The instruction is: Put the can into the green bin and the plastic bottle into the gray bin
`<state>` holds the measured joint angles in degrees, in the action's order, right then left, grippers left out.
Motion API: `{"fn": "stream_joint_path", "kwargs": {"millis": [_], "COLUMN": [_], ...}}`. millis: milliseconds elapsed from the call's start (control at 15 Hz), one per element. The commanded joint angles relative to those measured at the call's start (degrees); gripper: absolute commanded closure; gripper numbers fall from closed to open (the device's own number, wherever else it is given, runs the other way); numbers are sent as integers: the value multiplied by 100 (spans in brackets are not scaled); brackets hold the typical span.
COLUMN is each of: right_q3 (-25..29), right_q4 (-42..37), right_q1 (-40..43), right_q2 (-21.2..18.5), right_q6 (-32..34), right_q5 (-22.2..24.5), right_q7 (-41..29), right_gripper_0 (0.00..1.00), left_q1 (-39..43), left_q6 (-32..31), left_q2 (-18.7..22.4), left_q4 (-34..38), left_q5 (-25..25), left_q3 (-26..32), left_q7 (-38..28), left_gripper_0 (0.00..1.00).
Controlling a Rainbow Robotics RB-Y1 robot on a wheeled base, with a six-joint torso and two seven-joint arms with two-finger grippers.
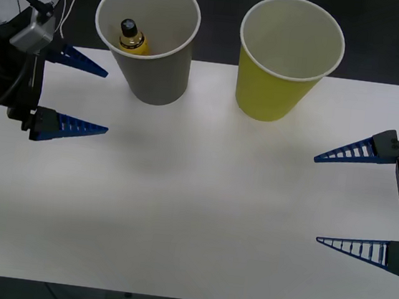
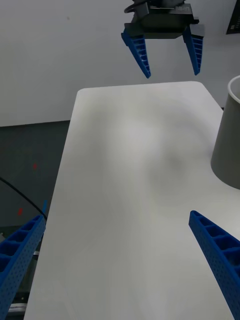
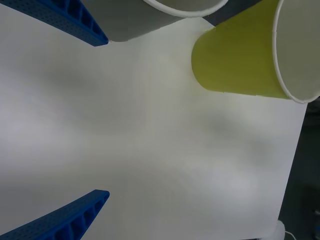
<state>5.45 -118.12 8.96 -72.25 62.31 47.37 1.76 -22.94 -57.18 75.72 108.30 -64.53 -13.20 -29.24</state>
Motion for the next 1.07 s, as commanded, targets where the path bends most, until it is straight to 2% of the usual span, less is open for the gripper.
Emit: {"fn": "stream_joint_path", "kwargs": {"millis": [67, 400, 667, 1067], "right_q3": [0, 0, 0, 0], "right_q4": [0, 0, 0, 0], "right_q1": [0, 0, 0, 0], "right_q2": [0, 0, 0, 0], "right_q6": [0, 0, 0, 0], "right_q5": [0, 0, 0, 0], "right_q7": [0, 0, 0, 0], "right_gripper_0": [0, 0, 0, 0], "left_q1": [703, 1714, 2250, 3024], "left_q6": [-4, -13, -672, -733], "left_q2": [-180, -242, -391, -488], "left_q4": [675, 1597, 1870, 2134], "left_q5": [-447, -587, -499, -324], "left_q3": [731, 1610, 2375, 2894], "left_q7": [-469, -618, -513, 41], "left_gripper_0": [0, 0, 0, 0]}}
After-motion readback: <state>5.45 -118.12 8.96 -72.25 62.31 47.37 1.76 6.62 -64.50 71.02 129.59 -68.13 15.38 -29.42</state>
